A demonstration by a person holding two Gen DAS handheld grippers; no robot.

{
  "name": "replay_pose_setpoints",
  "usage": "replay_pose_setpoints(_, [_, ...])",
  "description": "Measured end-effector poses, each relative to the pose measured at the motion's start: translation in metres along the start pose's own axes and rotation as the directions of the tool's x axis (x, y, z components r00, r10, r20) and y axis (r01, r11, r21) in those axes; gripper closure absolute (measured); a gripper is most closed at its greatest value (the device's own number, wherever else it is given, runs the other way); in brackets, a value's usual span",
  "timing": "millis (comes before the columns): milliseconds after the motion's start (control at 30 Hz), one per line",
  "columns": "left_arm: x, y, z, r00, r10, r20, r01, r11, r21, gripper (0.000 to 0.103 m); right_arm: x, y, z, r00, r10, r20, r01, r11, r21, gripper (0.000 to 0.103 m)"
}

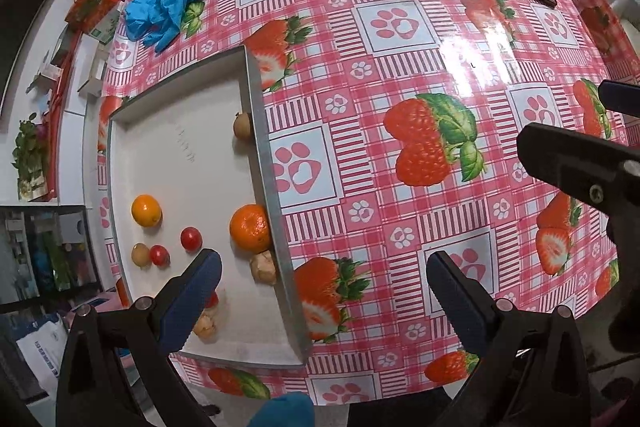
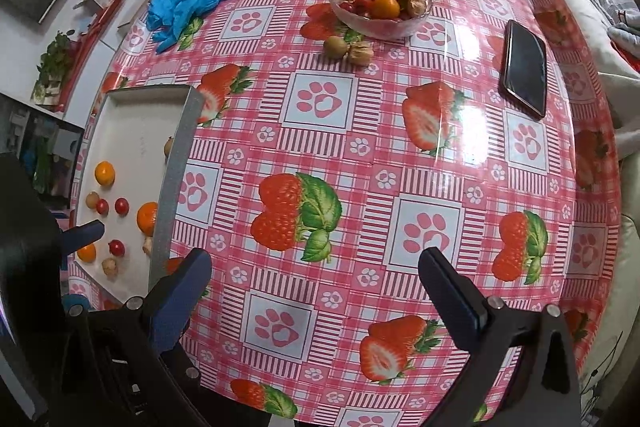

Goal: Organize fruits

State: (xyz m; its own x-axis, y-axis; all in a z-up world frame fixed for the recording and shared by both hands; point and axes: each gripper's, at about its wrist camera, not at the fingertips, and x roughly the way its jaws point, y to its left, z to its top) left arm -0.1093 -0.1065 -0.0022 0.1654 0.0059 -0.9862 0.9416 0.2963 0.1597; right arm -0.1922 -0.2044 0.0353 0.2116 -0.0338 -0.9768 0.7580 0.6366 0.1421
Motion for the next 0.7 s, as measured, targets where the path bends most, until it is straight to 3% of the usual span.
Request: replay_pose_setpoints(700, [0.0017, -0.0048, 0.0056, 1.0, 0.004, -0.008, -0.004, 1.0, 0.014, 0.0, 0.0009, -0.0085, 0.0008, 1.0, 0.002, -0.001, -0.002, 1.0, 0.017, 0.0])
